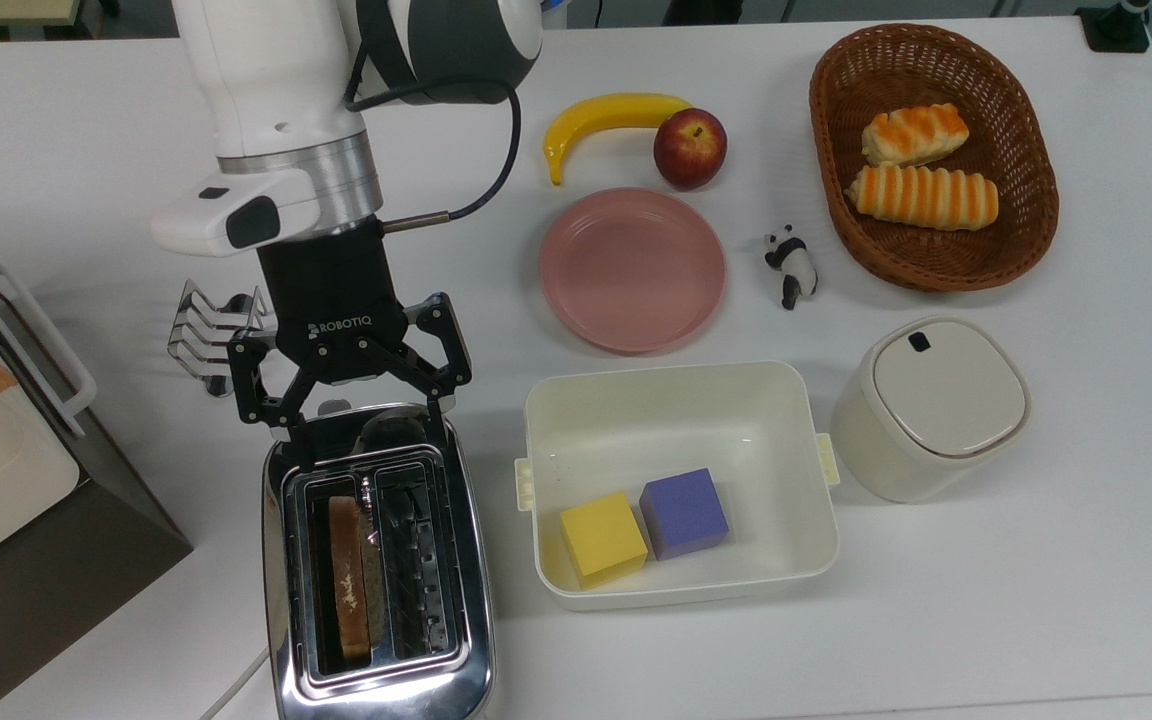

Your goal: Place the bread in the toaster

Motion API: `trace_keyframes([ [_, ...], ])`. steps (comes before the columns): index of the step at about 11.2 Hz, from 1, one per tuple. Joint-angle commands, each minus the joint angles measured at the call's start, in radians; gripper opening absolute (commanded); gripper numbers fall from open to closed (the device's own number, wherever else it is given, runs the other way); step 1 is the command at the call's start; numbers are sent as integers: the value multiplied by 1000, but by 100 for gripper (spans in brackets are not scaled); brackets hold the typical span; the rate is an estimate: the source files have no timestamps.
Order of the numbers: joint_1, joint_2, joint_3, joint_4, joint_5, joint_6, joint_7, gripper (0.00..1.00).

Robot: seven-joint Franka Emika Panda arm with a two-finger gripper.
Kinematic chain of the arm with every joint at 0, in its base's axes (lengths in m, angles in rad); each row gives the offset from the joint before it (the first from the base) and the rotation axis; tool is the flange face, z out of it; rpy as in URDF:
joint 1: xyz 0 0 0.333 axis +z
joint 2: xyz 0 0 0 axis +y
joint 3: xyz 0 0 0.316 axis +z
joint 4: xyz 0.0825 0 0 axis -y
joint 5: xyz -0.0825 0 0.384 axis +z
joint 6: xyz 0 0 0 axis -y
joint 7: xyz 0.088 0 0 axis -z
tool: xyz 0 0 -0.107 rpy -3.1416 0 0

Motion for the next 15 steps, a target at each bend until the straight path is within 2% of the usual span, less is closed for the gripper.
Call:
trace_keyframes([
  [1, 2, -10, -5, -3, 24, 24, 7, 100],
  [3, -3, -56, -9, -13, 24, 5, 9, 100],
  [8, -26, -142, -19, -15, 5, -299, 21, 100],
  [15, -44, -280, -25, -10, -219, -824, 21, 100],
])
